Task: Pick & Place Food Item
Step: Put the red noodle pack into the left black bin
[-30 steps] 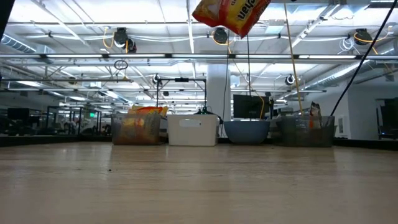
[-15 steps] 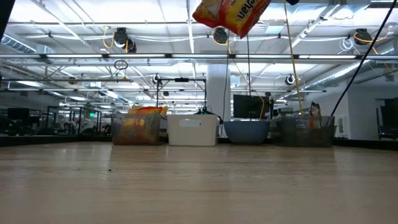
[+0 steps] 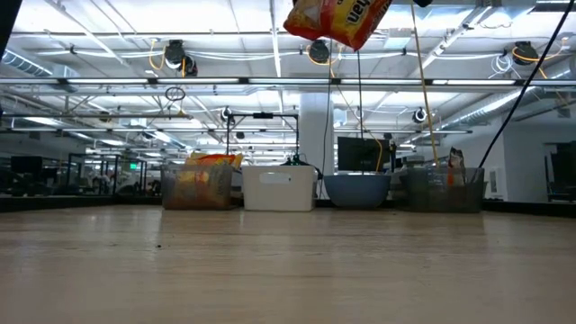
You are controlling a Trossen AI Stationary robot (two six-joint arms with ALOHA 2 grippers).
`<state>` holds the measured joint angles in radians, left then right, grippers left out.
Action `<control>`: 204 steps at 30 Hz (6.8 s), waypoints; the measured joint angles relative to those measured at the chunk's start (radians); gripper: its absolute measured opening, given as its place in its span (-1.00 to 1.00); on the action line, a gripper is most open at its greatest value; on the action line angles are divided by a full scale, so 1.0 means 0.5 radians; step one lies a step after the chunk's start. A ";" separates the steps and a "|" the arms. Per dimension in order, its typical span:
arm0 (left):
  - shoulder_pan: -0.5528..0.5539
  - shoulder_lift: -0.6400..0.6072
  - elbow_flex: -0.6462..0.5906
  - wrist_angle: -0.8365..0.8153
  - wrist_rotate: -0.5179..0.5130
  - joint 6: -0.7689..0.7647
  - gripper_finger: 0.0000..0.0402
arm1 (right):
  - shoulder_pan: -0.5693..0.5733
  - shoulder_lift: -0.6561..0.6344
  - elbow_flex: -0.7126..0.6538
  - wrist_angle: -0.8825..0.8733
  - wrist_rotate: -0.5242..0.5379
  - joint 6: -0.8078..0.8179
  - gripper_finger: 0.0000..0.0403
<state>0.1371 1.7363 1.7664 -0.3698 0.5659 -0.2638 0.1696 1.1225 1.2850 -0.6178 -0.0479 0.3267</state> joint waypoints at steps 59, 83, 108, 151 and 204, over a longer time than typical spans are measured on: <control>-0.218 0.047 0.002 -0.004 0.039 0.033 0.05 | -0.269 0.134 -0.002 0.612 -1.276 0.212 -1.00; -0.211 0.056 0.002 0.058 0.078 -0.037 0.05 | -0.273 0.232 -0.001 0.681 -1.335 0.192 -1.00; -0.210 0.056 0.002 0.046 0.175 0.005 -0.71 | -0.298 0.230 -0.001 0.734 -1.365 0.191 -1.00; -0.017 -0.031 -0.002 -0.391 0.011 0.177 -0.99 | -0.639 0.016 0.001 0.486 -1.012 0.149 0.09; 1.723 -1.260 -1.968 0.388 0.494 0.359 -1.00 | -0.745 -0.364 -0.597 1.131 0.362 0.167 0.02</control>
<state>0.9987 1.1061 0.7822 -0.1759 0.8129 -0.0845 -0.2031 0.9405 0.9863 -0.0524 0.1333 0.4101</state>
